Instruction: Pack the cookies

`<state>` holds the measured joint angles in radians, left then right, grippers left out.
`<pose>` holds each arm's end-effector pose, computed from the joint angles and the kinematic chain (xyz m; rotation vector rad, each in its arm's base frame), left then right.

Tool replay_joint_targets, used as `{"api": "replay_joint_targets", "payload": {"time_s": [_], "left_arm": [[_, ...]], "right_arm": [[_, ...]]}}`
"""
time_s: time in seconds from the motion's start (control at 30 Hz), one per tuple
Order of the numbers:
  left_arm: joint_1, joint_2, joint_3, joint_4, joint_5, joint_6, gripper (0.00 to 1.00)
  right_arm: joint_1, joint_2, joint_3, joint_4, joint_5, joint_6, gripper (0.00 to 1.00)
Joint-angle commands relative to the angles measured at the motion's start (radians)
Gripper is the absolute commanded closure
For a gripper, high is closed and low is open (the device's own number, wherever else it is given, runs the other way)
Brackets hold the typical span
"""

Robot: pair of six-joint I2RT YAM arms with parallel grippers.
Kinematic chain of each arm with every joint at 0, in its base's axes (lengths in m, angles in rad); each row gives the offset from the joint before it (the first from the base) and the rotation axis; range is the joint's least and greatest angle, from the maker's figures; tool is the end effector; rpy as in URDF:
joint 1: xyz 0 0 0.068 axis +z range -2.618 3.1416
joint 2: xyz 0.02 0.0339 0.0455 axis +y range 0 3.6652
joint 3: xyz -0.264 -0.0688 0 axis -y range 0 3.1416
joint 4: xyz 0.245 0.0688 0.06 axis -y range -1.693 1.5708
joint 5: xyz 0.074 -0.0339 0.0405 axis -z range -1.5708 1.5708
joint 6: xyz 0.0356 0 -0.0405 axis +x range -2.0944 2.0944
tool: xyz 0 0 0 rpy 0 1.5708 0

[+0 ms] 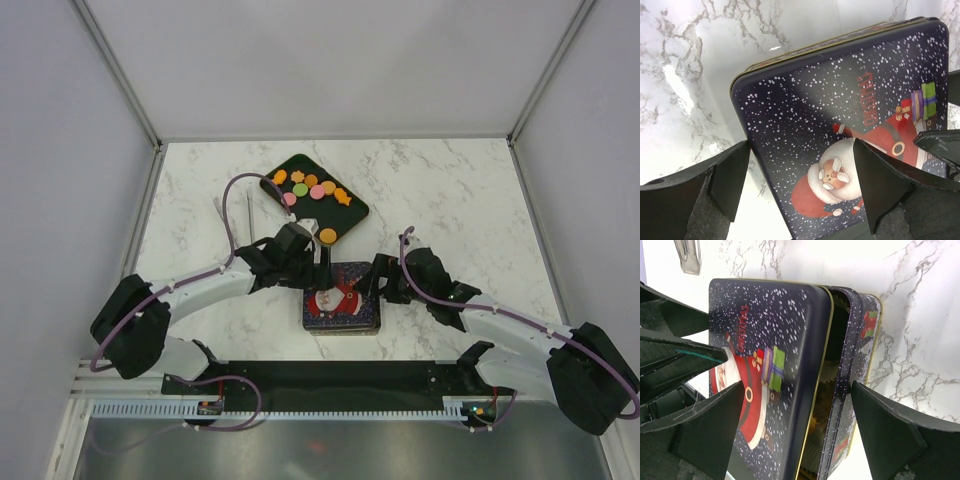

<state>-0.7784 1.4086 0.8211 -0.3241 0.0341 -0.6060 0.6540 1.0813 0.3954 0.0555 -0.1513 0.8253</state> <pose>0.1997 -0.1986 0.2016 0.2381 2.5798 -0.5996 0.1647 0.1330 0.1734 0.1119 2.3726 0.9459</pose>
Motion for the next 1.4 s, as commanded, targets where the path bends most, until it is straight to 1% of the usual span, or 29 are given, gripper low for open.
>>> {"api": "replay_joint_targets", "payload": {"time_s": [0.0,0.3,0.67,0.97,1.13,1.27,1.37], "left_arm": [[-0.019,0.029,0.052,0.013,0.001,-0.025,0.09],[-0.039,0.050,0.075,0.010,-0.011,-0.015,0.09],[-0.068,0.070,0.128,-0.036,-0.020,-0.017,0.10],[-0.074,0.078,0.167,-0.059,-0.007,-0.014,0.10],[-0.073,0.113,0.176,-0.073,-0.005,-0.008,0.10],[-0.073,0.128,0.179,-0.076,-0.005,-0.009,0.10],[-0.073,0.141,0.190,-0.084,-0.007,-0.008,0.10]], "right_arm": [[0.025,0.008,0.029,0.037,0.018,0.014,0.04],[0.045,0.026,0.043,0.038,0.033,0.014,0.05],[0.068,0.052,0.076,0.037,0.047,0.018,0.06],[0.081,0.068,0.079,0.038,0.055,0.023,0.06],[0.085,0.074,0.069,0.050,0.059,0.026,0.07],[0.098,0.081,0.066,0.064,0.052,0.024,0.09],[0.122,0.092,0.069,0.078,0.052,0.029,0.15]]}}
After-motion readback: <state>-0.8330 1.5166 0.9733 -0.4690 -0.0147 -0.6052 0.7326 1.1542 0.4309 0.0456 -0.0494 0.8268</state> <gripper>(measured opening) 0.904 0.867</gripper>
